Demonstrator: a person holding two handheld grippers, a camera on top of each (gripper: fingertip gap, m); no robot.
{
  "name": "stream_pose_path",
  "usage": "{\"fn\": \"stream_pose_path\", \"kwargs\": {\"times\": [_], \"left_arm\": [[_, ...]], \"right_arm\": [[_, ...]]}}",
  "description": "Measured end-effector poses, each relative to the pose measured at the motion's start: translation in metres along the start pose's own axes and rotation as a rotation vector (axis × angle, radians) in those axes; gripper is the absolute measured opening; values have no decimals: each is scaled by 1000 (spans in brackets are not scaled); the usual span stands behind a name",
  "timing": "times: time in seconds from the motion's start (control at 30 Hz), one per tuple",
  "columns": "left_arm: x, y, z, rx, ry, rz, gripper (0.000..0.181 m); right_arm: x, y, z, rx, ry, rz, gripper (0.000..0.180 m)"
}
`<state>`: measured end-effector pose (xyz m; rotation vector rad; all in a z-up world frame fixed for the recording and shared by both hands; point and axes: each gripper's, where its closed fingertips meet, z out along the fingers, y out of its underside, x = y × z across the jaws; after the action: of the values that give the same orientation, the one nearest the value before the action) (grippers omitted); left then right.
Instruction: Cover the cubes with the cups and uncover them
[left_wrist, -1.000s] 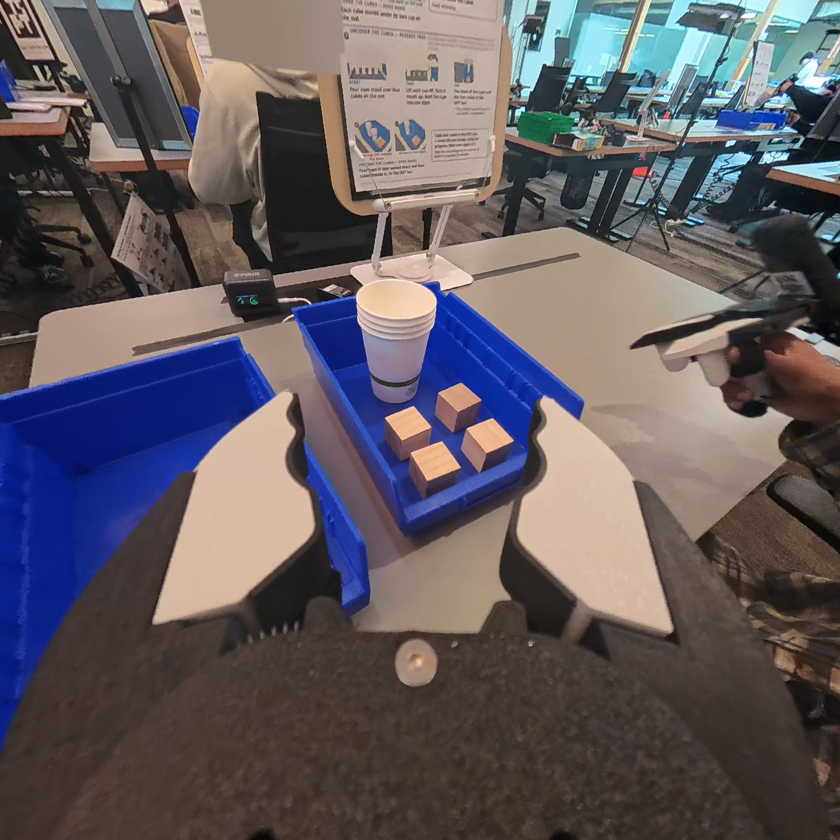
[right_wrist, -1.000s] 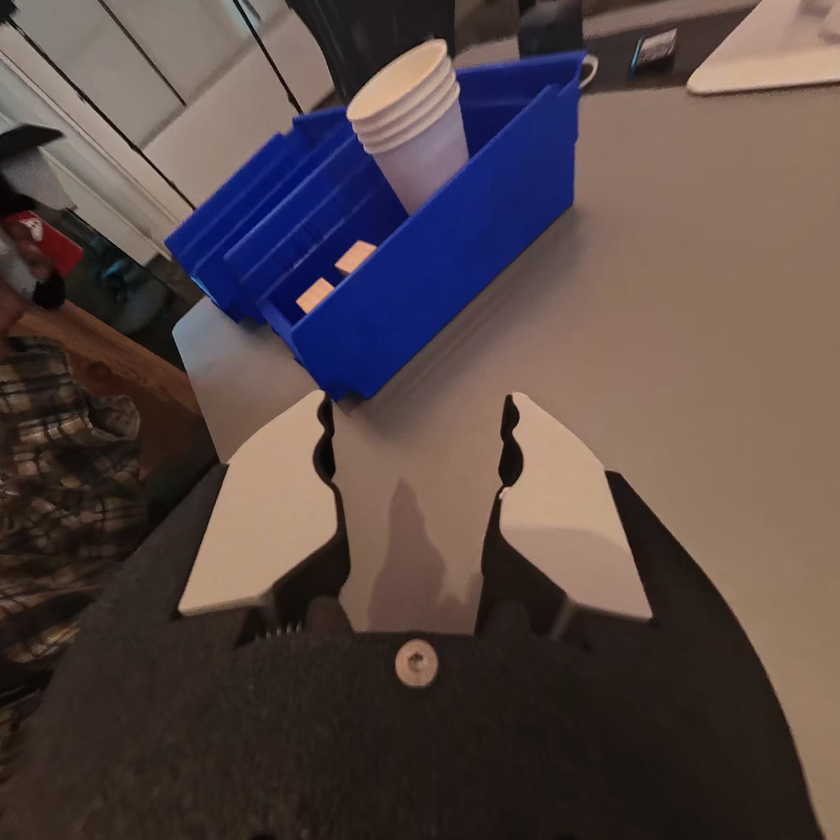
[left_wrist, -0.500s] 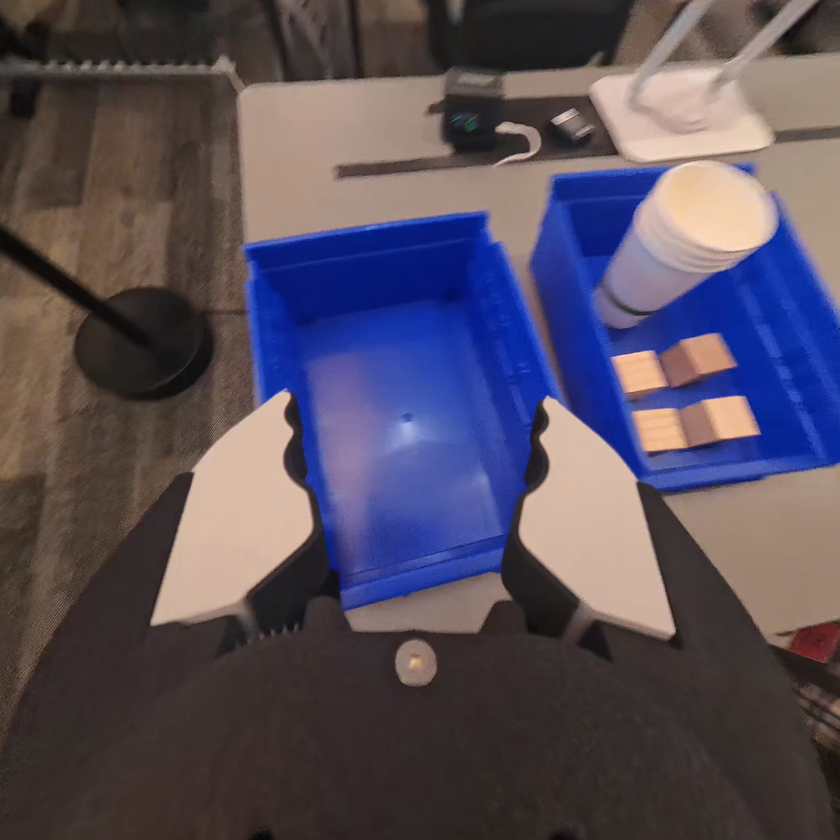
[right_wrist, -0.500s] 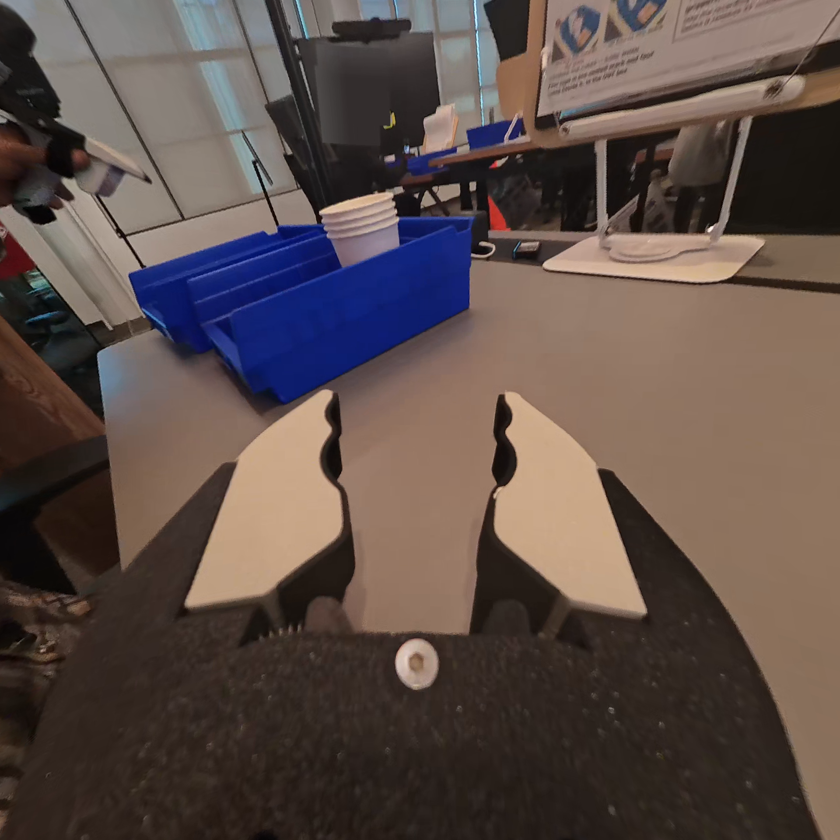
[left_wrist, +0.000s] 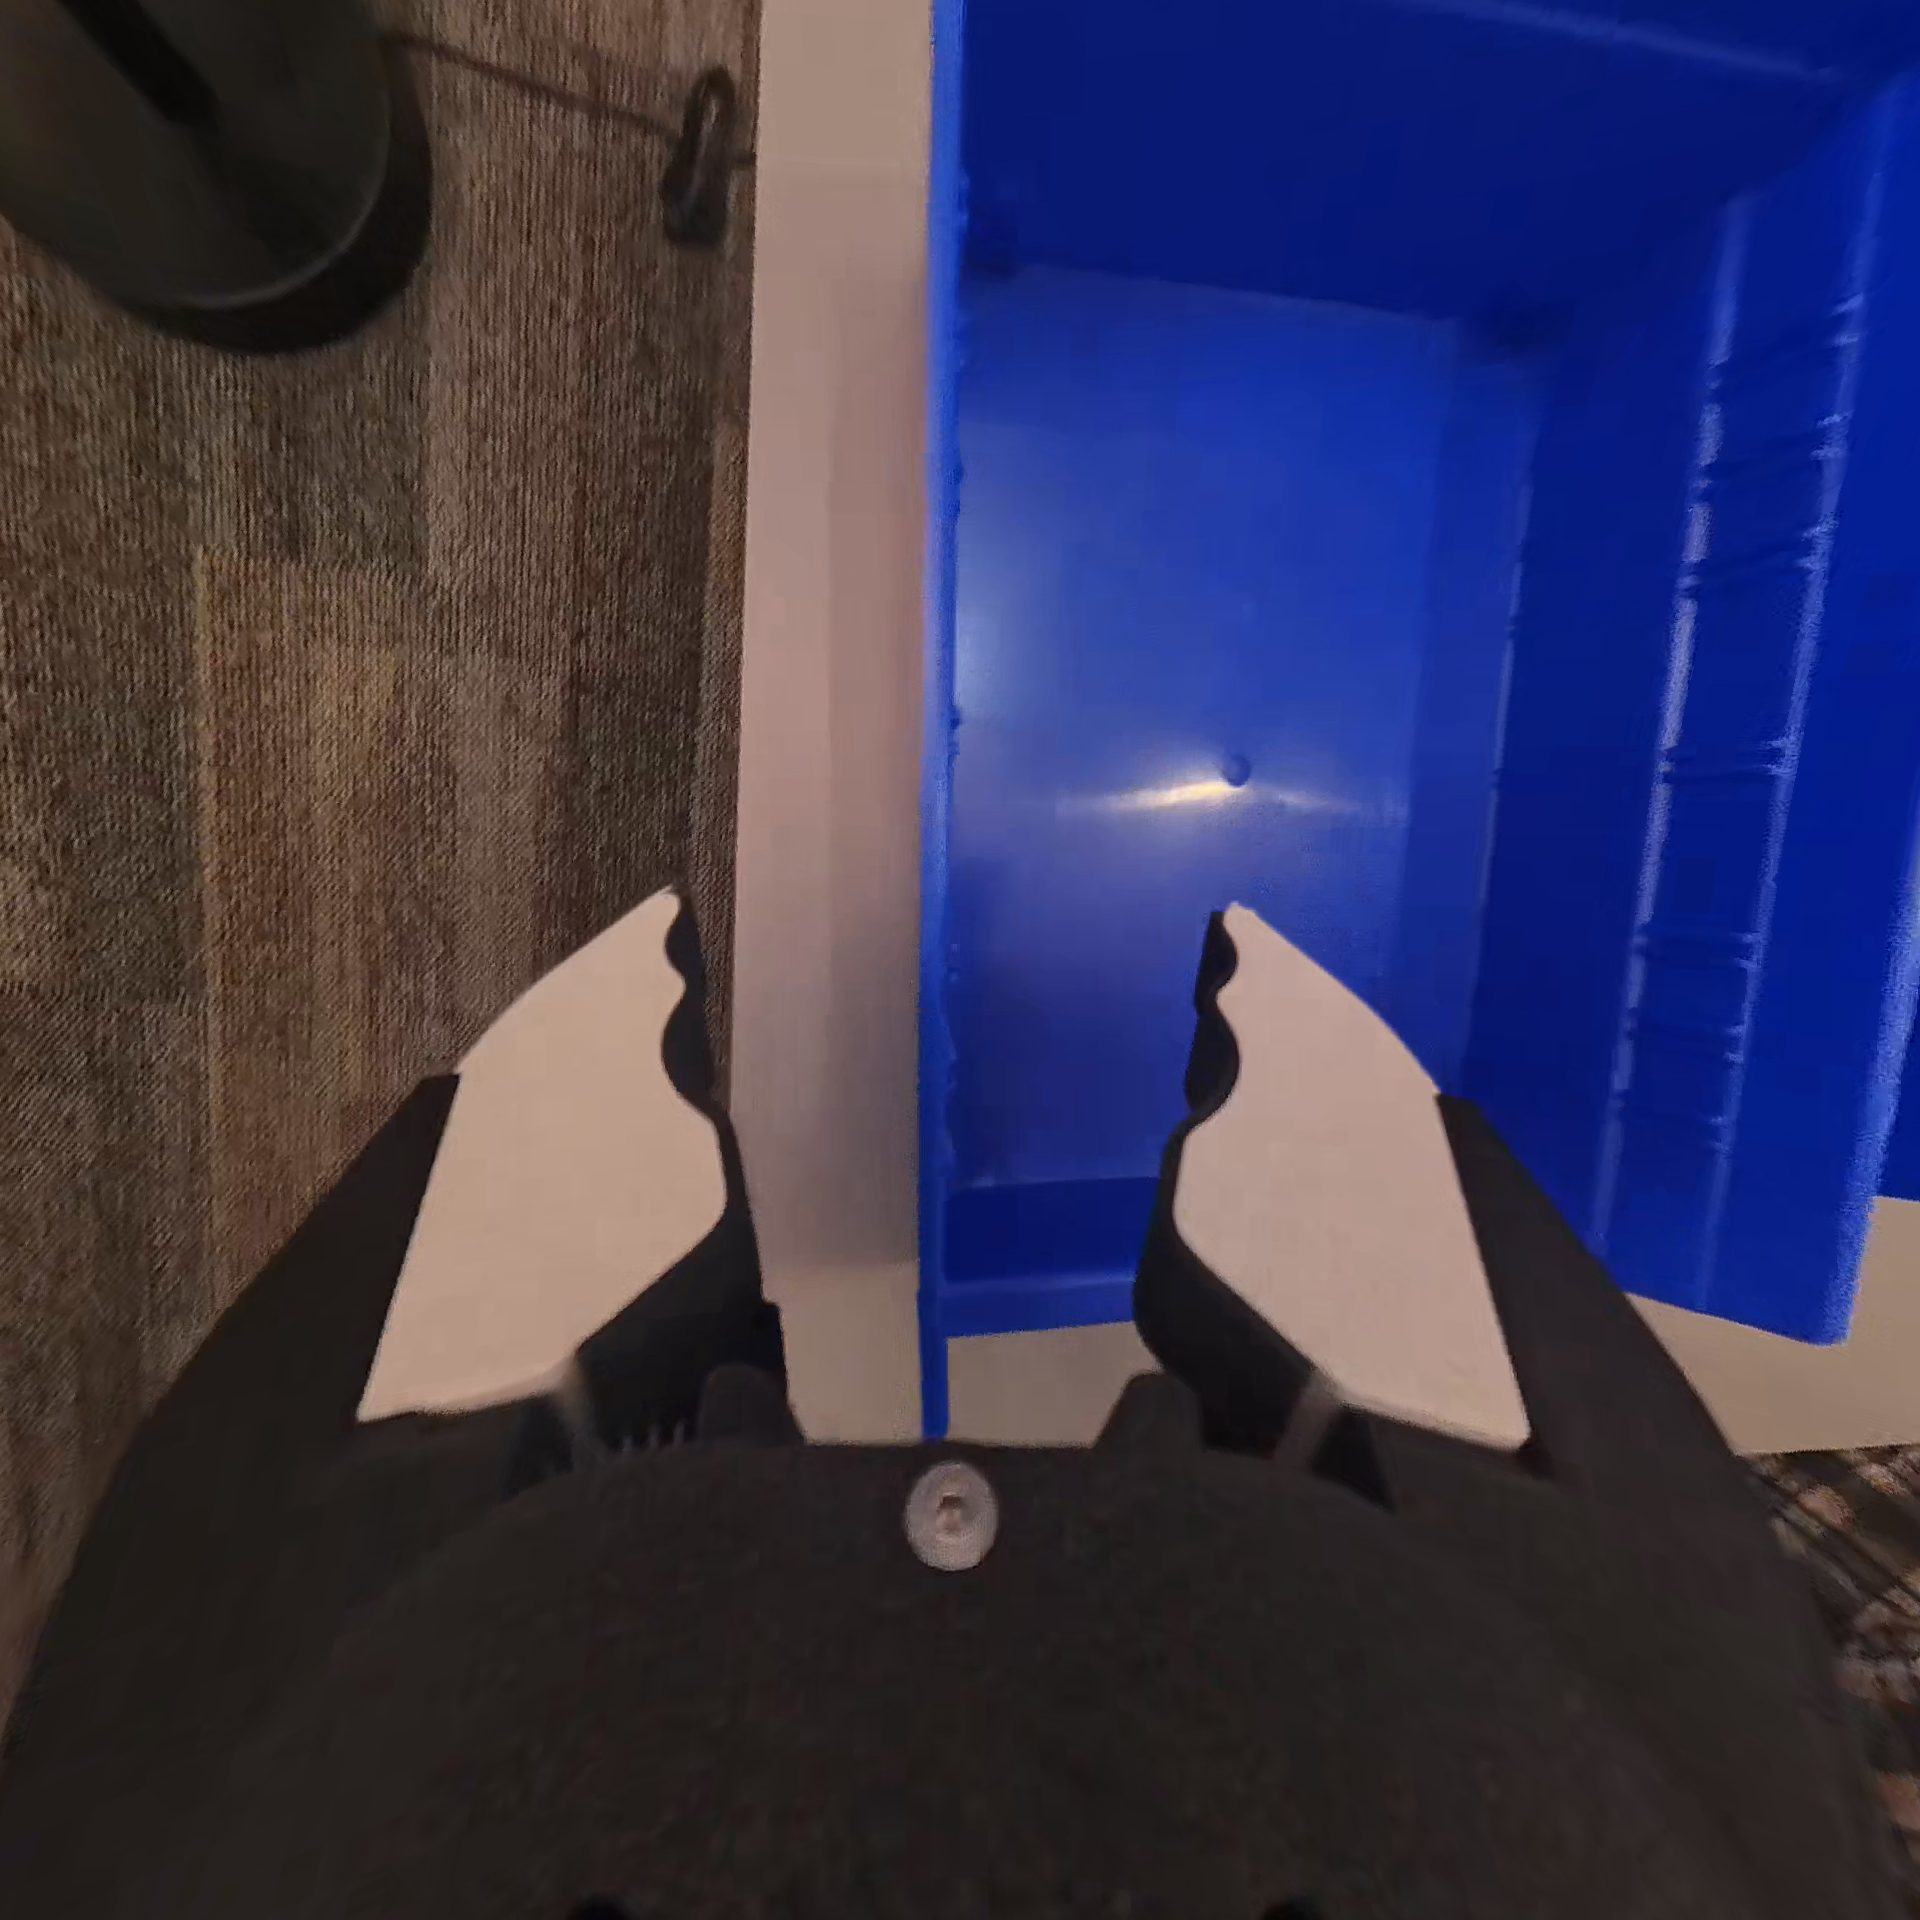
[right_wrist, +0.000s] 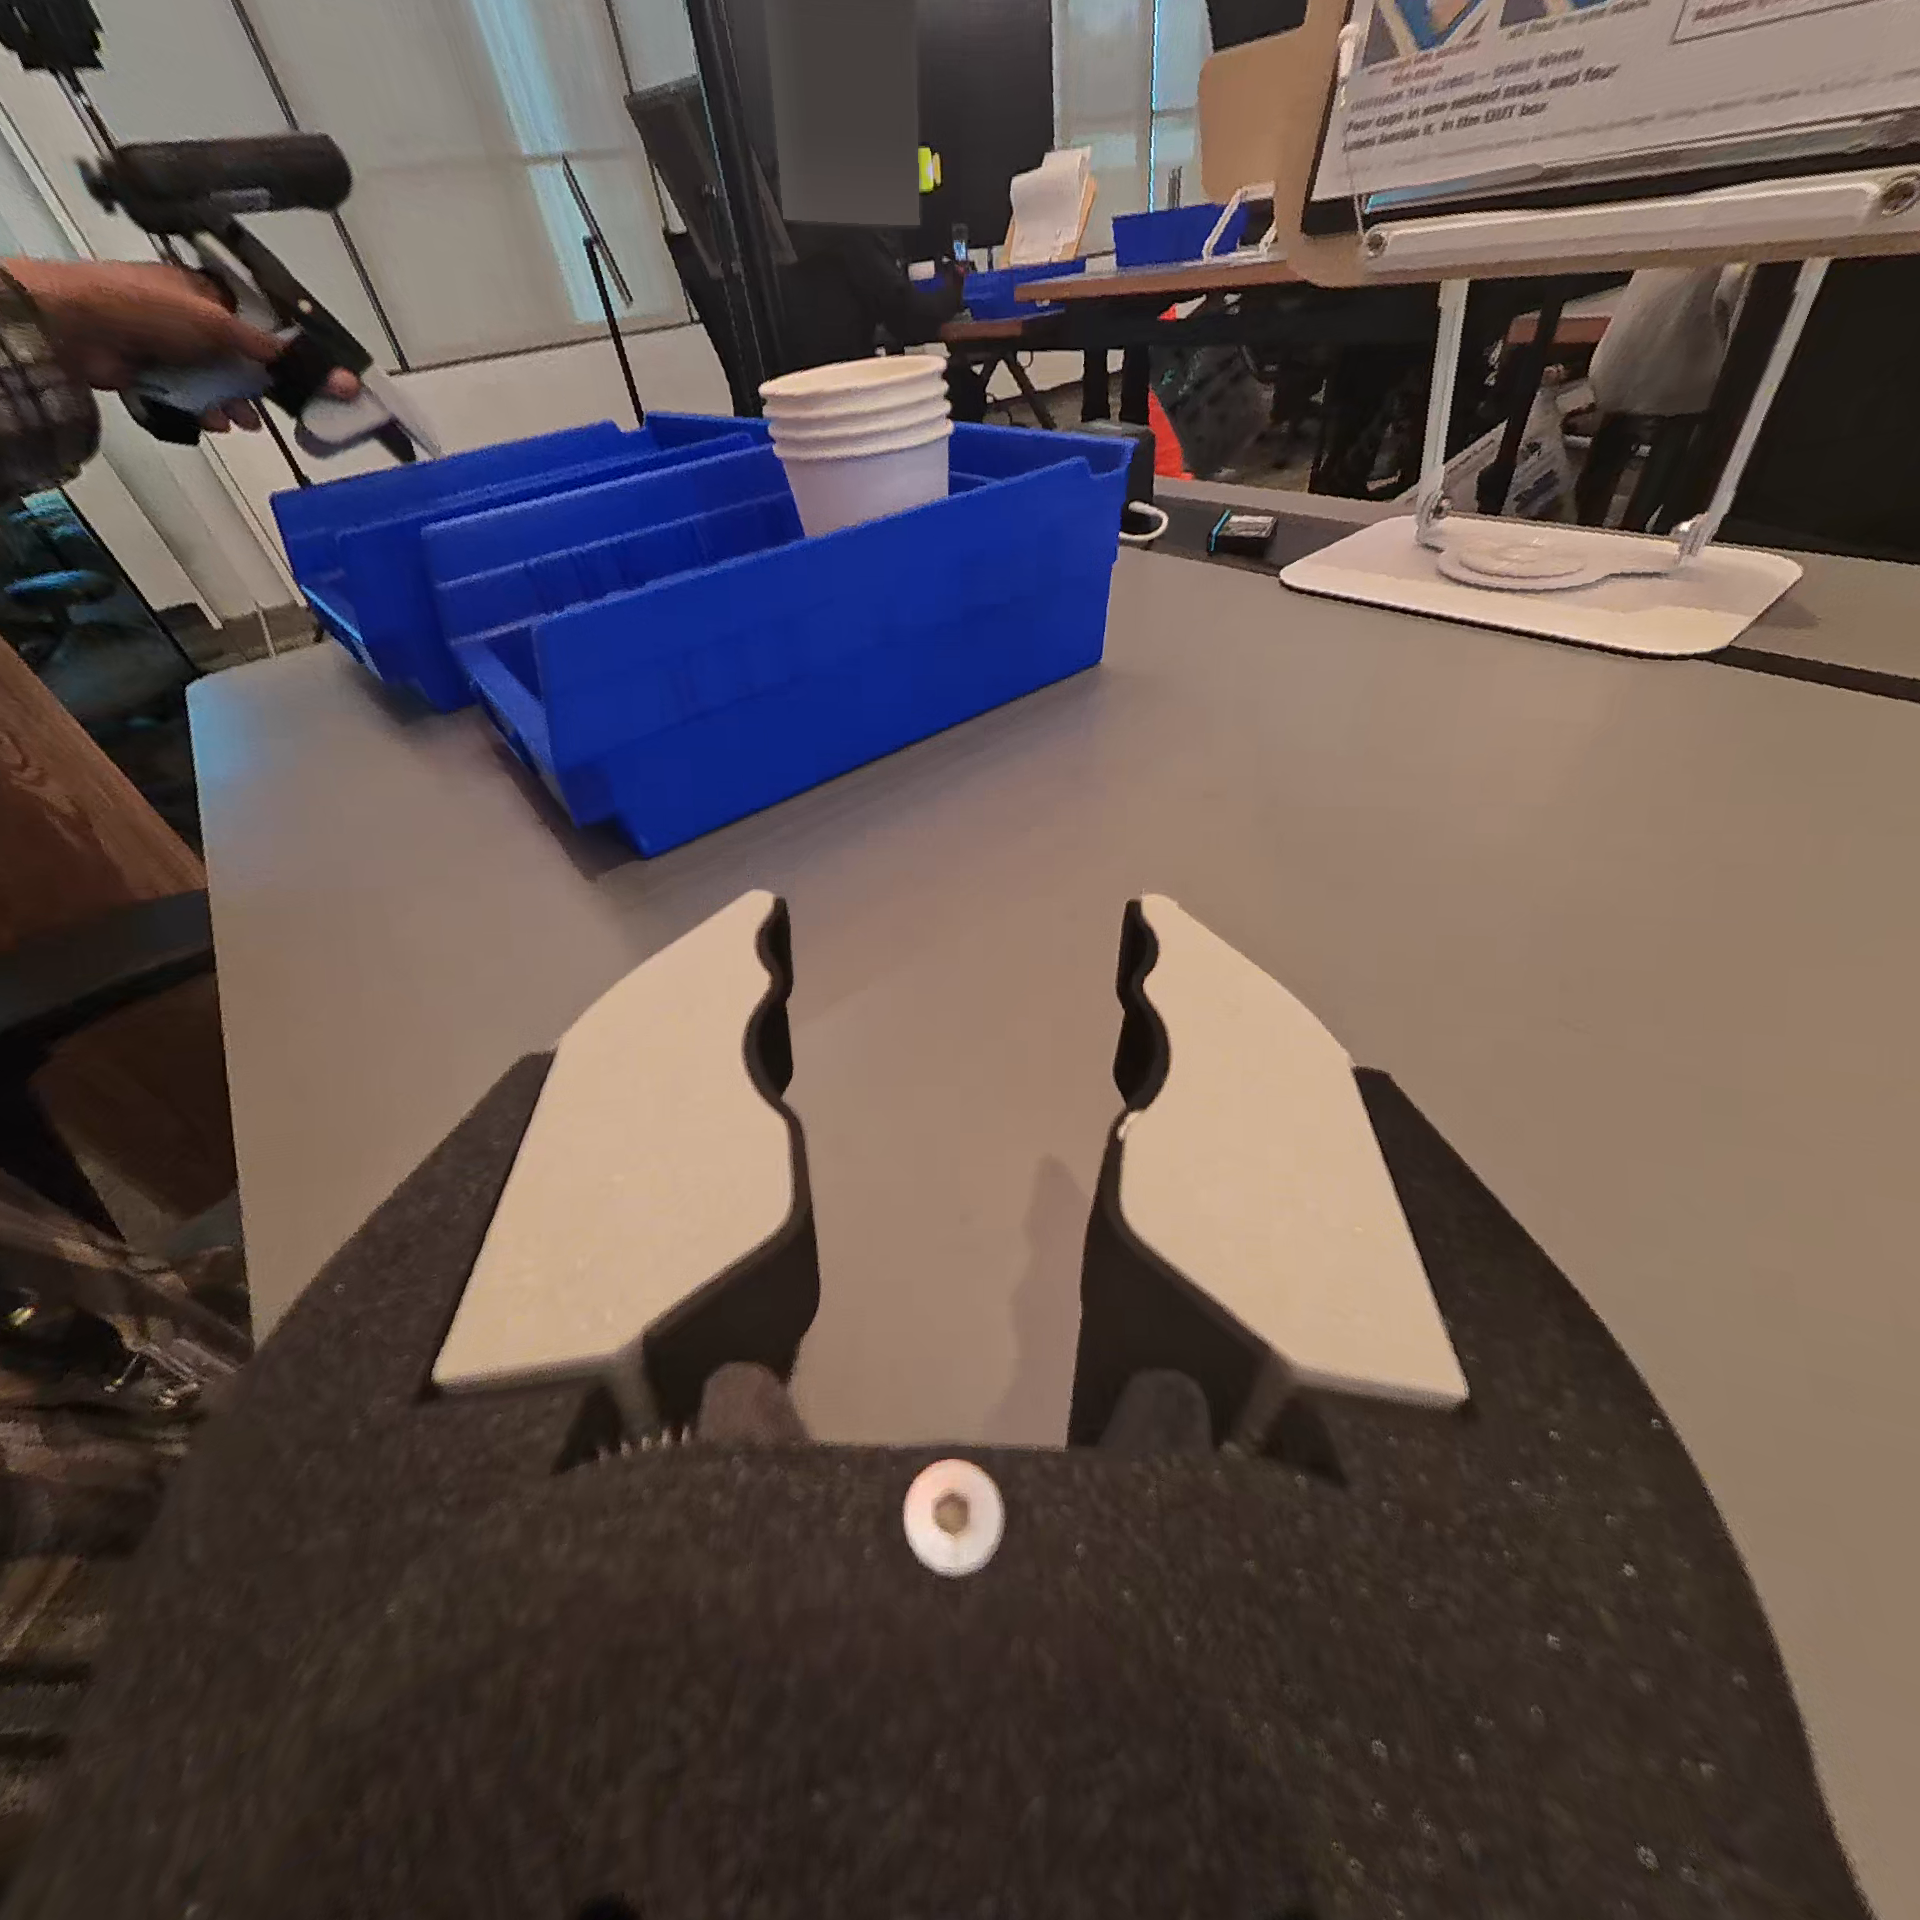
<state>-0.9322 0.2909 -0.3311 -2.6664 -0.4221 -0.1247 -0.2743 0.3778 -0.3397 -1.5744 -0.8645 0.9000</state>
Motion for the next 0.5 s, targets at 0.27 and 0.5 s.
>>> {"fn": "stream_pose_path", "kwargs": {"times": [0.27, 0.5], "left_arm": [[-16, 21, 21, -178, -63, -32, 82], [-13, 34, 27, -299, 14, -78, 46]], "right_arm": [[1, -1, 0, 7, -6, 12, 59], [1, -1, -1, 12, -9, 19, 58]]}}
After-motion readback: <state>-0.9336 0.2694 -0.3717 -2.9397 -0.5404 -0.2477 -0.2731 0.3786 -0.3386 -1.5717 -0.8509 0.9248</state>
